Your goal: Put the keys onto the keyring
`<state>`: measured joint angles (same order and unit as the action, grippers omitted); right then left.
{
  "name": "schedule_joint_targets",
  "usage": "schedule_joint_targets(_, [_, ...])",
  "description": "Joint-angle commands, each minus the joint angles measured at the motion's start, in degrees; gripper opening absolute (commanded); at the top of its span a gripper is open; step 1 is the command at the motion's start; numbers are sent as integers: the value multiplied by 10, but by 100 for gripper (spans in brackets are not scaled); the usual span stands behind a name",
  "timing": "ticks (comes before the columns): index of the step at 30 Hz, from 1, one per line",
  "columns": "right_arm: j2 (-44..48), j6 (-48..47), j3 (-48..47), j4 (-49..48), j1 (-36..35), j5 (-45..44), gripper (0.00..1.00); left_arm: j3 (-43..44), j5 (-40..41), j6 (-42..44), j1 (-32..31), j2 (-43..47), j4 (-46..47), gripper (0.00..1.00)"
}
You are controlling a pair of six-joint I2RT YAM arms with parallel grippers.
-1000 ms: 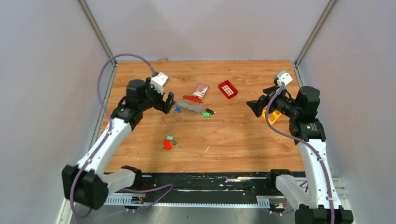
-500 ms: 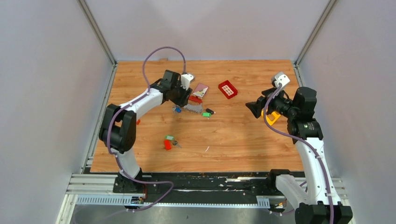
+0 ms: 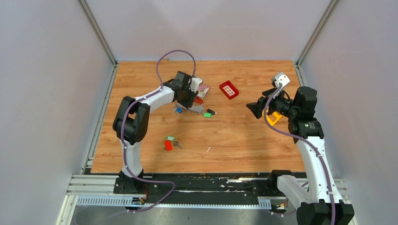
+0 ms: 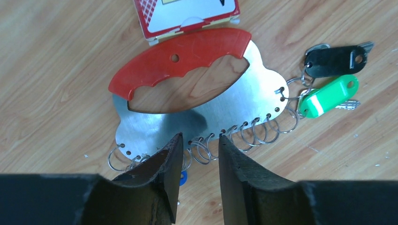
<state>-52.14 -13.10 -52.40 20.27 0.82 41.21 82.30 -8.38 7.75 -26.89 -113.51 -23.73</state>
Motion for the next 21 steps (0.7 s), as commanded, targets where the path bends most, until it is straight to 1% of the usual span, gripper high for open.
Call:
schedule_joint_targets(1, [2,-6,2,-20,-2,17,100,18,14,-8,-1,-7,-16,40])
schedule_joint_targets(9, [3,-6,3,-21,-1,26,100,-2,20,2,-2,-5,-21,38])
schedule_joint_targets(21, [5,-5,5,-21,-1,31,100,4,22,7,-2,-20,-31,34])
